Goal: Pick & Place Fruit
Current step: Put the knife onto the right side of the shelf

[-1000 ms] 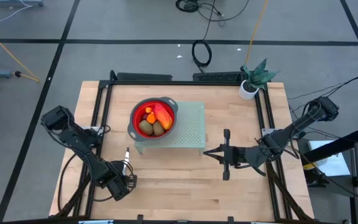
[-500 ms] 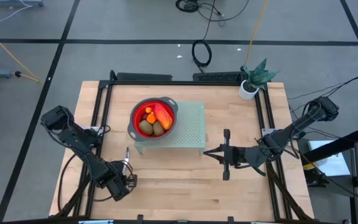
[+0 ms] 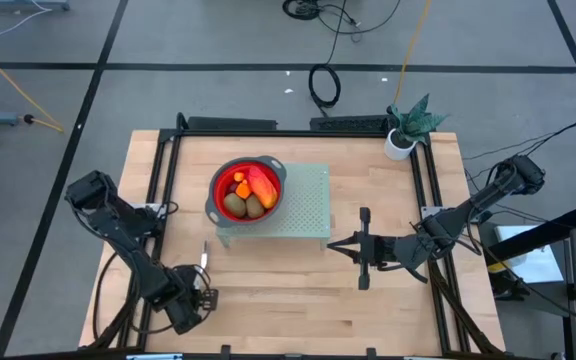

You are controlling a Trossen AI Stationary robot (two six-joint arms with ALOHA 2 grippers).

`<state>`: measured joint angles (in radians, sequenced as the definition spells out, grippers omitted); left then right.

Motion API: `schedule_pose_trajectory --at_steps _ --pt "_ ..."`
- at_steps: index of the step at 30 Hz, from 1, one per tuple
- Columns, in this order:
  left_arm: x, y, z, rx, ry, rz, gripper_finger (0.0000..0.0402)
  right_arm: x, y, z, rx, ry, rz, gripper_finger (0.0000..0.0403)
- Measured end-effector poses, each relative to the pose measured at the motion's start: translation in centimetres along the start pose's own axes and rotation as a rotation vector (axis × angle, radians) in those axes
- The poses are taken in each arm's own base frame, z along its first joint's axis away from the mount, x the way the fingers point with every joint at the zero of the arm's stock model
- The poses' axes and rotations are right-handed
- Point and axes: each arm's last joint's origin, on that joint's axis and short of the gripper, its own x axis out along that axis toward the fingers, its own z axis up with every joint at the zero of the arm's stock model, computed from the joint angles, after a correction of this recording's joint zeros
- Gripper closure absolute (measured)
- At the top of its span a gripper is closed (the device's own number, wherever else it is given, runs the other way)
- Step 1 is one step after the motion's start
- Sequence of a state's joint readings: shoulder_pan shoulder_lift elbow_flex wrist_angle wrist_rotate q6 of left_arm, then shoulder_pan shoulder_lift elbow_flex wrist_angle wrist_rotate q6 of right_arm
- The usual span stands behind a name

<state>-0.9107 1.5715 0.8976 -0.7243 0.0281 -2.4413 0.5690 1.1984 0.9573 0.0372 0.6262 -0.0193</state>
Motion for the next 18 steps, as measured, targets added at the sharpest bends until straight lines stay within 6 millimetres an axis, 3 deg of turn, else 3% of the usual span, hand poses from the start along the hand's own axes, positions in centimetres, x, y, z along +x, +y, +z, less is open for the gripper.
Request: schedule_pose_trajectory --at_steps 10,18 --pt "-3.1 -0.6 -1.6 0.023 -0.021 0.009 0.0384 0.0 0.0 0.0 0.0 0.0 0.0 0.0403" --pt "-6.0 -0.9 -4.0 0.063 0.056 -0.045 0.038 0.0 0.0 0.0 0.0 0.0 0.0 0.0403"
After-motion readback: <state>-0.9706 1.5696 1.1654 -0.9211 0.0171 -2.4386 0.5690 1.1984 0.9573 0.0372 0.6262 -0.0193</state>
